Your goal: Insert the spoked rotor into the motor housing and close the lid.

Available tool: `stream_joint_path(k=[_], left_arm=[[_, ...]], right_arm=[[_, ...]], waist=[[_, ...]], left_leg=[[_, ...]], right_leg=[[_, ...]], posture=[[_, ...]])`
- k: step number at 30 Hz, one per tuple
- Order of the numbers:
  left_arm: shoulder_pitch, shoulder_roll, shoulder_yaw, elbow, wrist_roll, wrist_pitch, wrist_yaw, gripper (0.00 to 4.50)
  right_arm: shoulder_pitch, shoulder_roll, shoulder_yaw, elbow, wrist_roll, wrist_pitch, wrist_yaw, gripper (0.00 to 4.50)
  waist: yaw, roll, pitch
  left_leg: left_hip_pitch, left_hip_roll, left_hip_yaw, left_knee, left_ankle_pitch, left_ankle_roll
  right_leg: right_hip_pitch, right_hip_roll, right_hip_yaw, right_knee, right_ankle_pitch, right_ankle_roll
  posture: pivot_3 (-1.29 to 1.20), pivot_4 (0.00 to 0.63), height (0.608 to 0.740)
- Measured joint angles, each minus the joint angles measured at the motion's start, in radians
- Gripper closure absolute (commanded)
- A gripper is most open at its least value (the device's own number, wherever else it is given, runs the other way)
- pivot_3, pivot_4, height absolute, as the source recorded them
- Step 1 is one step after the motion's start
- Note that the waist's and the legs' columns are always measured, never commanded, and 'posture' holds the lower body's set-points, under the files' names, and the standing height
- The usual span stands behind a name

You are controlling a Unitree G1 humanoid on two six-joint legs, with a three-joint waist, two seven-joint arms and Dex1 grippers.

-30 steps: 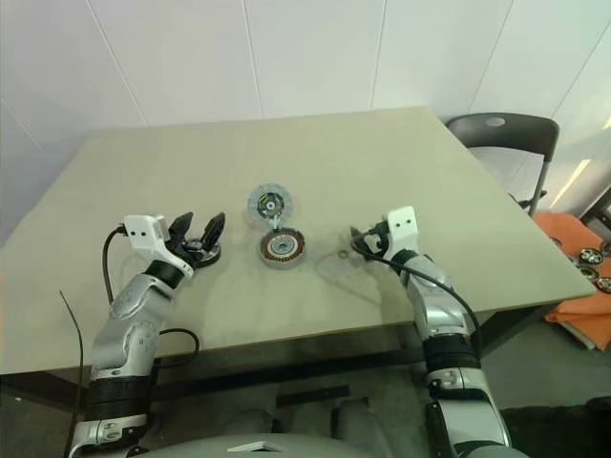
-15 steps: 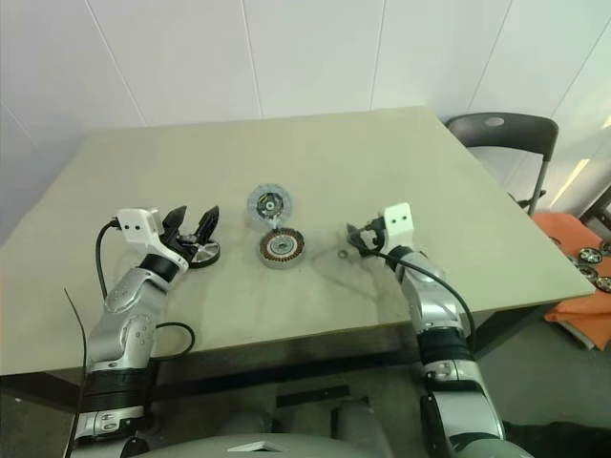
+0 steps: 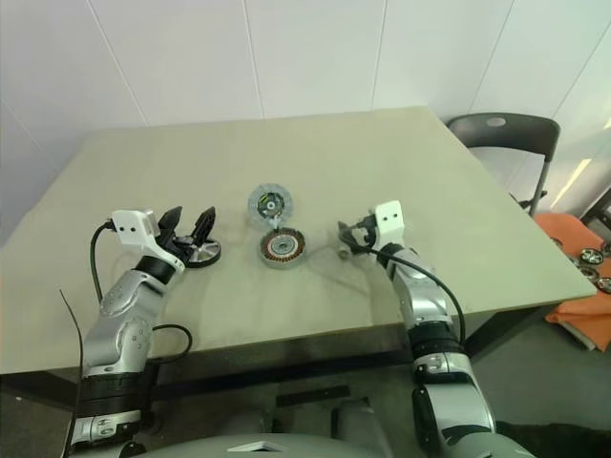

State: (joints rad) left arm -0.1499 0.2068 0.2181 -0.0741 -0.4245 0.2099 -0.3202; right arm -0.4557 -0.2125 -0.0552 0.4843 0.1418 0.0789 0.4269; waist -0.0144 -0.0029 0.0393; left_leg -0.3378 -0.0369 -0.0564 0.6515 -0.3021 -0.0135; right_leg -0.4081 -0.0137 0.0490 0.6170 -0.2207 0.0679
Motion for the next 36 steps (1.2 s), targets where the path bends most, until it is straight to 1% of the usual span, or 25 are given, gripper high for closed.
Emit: stream_joint_path(k=[6, 9, 12, 24, 31, 36], left_arm=[[0.000, 0.015, 0.000, -0.005, -0.002, 0.010, -0.008, 0.32], [0.025, 0.046, -0.007, -0.040, -0.028, 0.049, -0.058, 0.32], [0.049, 0.049, -0.009, -0.068, -0.042, 0.065, -0.079, 0.32], [0.064, 0.043, -0.002, -0.062, -0.033, 0.065, -0.046, 0.32], [0.062, 0.035, -0.004, -0.062, -0.019, 0.062, -0.036, 0.32], [0.036, 0.034, 0.006, -0.045, -0.013, 0.046, -0.008, 0.32]], right_arm=[[0.000, 0.001, 0.000, 0.000, 0.000, 0.000, -0.001, 0.06], [0.000, 0.001, 0.001, 0.000, -0.001, -0.002, -0.001, 0.06], [0.001, -0.004, 0.001, 0.000, -0.001, -0.003, -0.001, 0.06], [0.134, -0.066, -0.033, -0.139, 0.001, 0.004, -0.026, 0.06], [0.129, -0.061, -0.031, -0.136, 0.000, 0.009, -0.027, 0.06], [0.095, -0.044, -0.025, -0.122, -0.001, 0.009, -0.025, 0.06]], waist=[[0.000, 0.000, 0.000], [-0.002, 0.000, 0.000], [-0.001, 0.000, 0.000], [-0.001, 0.000, 0.000], [0.000, 0.000, 0.000], [0.000, 0.000, 0.000]], left_leg=[[0.000, 0.000, 0.000, 0.000, 0.000, 0.000], [0.000, 0.000, 0.000, 0.000, 0.000, 0.000], [0.000, 0.000, 0.000, 0.000, 0.000, 0.000], [0.000, 0.000, 0.000, 0.000, 0.000, 0.000], [0.000, 0.000, 0.001, 0.000, 0.000, 0.000], [0.000, 0.000, 0.001, 0.000, 0.000, 0.000]], right_leg=[[0.000, 0.000, 0.000, 0.000, 0.000, 0.000], [0.000, 0.000, 0.000, 0.000, 0.000, 0.000], [0.000, 0.000, 0.000, 0.000, 0.000, 0.000], [0.000, 0.000, 0.000, 0.000, 0.000, 0.000], [0.000, 0.000, 0.000, 0.000, 0.000, 0.000], [0.000, 0.000, 0.000, 0.000, 0.000, 0.000]], posture=[[0.00, 0.000, 0.740], [0.00, 0.000, 0.740], [0.00, 0.000, 0.740], [0.00, 0.000, 0.740], [0.00, 0.000, 0.740], [0.00, 0.000, 0.740]])
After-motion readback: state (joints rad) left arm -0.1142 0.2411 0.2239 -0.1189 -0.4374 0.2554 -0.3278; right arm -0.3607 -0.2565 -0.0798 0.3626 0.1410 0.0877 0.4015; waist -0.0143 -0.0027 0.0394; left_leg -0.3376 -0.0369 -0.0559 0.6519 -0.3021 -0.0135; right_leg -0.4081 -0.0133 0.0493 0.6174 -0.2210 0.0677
